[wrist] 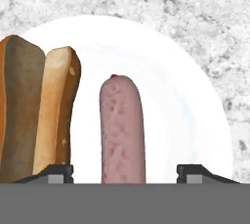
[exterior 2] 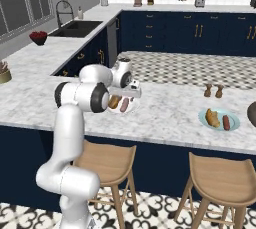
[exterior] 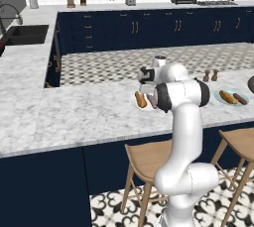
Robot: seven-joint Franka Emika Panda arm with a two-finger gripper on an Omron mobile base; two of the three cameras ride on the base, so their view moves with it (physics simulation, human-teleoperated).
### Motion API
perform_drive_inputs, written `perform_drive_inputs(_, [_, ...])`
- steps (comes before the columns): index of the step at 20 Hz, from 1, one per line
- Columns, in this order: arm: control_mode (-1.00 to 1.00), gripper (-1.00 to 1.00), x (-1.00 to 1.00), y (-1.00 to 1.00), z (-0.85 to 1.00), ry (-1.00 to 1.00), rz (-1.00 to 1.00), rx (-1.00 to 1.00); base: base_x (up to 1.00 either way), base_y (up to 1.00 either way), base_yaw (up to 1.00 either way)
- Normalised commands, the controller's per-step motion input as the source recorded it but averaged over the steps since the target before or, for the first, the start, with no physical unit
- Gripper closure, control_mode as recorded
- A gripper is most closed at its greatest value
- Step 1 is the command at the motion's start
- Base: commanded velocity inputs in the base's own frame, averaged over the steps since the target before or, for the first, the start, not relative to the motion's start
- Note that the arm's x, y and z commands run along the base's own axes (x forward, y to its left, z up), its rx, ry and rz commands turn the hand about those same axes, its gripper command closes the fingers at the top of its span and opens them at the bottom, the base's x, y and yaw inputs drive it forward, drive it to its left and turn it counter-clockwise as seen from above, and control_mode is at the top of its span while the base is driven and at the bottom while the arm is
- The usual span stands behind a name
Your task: Place one bun and one sausage from the bowl on each plate.
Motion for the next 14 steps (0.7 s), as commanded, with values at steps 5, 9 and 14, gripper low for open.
perform_drive_inputs(5, [-1.0,-1.0,-0.58,0.02,0.91,-0.1,0.0,-0.06,0.0,0.0,0.0])
perform_drive_inputs(9, [-1.0,-1.0,-1.0,0.27,0.77,-0.4,0.0,-0.02,0.0,0.0,0.0])
perform_drive_inputs(14, [-1.0,-1.0,-1.0,0.48,0.71,-0.5,0.0,-0.07,0.0,0.0,0.0])
